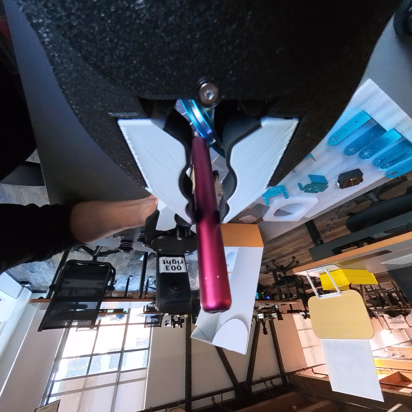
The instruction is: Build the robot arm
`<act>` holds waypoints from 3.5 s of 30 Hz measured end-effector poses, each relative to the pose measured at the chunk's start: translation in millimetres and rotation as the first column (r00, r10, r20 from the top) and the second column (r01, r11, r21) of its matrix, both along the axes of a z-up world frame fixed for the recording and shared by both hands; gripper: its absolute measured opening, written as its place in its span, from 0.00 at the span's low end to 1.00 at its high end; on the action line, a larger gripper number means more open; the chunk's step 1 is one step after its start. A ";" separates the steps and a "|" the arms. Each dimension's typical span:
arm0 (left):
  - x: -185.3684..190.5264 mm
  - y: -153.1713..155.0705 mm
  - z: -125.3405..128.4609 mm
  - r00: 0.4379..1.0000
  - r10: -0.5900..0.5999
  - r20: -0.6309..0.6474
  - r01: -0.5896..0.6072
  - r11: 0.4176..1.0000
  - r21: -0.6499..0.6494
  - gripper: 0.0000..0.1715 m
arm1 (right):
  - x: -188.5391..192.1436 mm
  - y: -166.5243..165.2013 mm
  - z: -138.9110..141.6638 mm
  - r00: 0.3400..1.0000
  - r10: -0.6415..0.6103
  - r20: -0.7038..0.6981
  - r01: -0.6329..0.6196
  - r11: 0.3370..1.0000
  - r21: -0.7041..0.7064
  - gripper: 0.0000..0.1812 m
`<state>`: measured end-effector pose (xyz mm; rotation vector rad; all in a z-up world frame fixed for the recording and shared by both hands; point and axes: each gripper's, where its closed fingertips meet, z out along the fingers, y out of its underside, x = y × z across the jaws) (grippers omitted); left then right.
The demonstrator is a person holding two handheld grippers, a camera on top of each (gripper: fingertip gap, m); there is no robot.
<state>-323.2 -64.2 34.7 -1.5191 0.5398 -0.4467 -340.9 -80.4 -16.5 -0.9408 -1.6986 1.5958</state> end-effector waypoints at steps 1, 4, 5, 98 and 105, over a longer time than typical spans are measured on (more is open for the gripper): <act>-0.1 -0.3 0.0 1.000 0.000 -0.003 0.000 1.000 0.004 0.11 | -0.7 -0.6 0.0 1.000 0.003 -0.003 -0.003 1.000 -0.005 0.12; -0.9 -0.1 0.2 1.000 0.004 0.002 -0.004 1.000 0.006 0.11 | -1.1 -1.3 -0.3 1.000 0.024 0.011 -0.024 0.999 -0.043 0.11; -0.9 -0.1 0.3 1.000 0.002 0.005 -0.002 1.000 0.006 0.11 | -1.2 -1.4 -0.4 1.000 0.023 0.008 -0.023 0.999 -0.039 0.11; 82.9 -33.9 -106.2 0.986 0.022 -0.163 -0.072 0.948 -0.310 0.31 | 281.8 71.2 -161.7 0.723 -0.322 0.611 0.042 0.903 0.427 0.11; -80.8 -29.0 -134.7 0.955 0.121 -0.269 -0.232 0.872 -0.431 0.44 | 182.5 85.8 -97.3 0.834 -0.390 0.391 0.288 0.911 0.294 0.32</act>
